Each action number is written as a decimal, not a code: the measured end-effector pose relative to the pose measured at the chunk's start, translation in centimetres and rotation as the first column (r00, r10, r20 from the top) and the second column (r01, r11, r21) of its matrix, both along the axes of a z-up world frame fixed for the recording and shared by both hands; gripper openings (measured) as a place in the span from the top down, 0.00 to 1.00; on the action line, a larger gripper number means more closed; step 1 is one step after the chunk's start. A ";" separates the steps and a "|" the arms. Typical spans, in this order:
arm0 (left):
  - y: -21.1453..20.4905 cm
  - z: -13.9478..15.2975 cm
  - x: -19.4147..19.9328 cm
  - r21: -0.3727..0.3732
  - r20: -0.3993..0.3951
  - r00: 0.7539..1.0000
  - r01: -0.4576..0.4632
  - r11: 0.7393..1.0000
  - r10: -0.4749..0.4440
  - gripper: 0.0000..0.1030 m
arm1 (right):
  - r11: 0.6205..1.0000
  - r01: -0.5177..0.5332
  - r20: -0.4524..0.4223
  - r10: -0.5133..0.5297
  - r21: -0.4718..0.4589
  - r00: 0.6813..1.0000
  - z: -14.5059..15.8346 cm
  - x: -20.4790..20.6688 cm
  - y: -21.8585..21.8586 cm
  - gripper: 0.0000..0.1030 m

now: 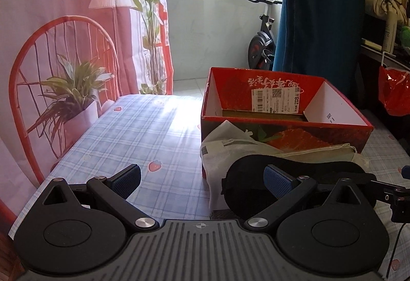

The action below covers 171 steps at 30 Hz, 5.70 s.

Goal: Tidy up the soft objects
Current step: 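Move both grippers down to the black eye mask on the pile, then close both grippers on the black eye mask strap and lift it, then carry the black eye mask over the red box and lower it inside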

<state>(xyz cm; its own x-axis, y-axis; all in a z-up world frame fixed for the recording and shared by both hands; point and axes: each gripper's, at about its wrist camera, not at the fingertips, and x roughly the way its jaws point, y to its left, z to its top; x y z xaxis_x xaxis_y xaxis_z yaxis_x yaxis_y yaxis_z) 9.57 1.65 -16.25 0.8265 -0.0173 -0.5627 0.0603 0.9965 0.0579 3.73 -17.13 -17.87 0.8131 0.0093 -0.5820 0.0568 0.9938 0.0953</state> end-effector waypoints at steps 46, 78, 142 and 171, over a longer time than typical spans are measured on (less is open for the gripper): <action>-0.4 -5.5 1.9 -0.124 -0.122 0.989 0.067 0.990 -0.082 0.06 | 0.957 -0.111 0.075 0.094 0.267 0.993 -1.7 2.1 -2.5 0.22; 3.6 -5.8 6.0 -0.467 -0.192 0.976 -0.002 0.884 -0.099 0.40 | 0.955 -0.128 0.094 0.107 0.267 0.990 -2.8 5.1 -3.4 0.76; -2.3 5.0 10.1 -0.158 0.142 0.973 0.202 0.966 -0.180 0.88 | 0.944 -0.252 0.285 0.187 0.212 0.940 7.3 10.8 -4.1 0.93; -4.9 -2.5 19.6 -0.096 -0.315 0.915 0.232 0.968 -0.250 0.78 | 0.976 -0.087 -0.211 0.129 0.198 0.969 -2.2 20.4 -2.8 0.89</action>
<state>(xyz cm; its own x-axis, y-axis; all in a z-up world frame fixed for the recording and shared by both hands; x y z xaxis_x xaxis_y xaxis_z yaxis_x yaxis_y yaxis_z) 29.18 -3.25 -18.72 0.5673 -0.2320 -0.7901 0.3052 0.9504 -0.0600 24.16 -19.94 -20.04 0.6520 0.2151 -0.7270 -0.0094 0.9611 0.2759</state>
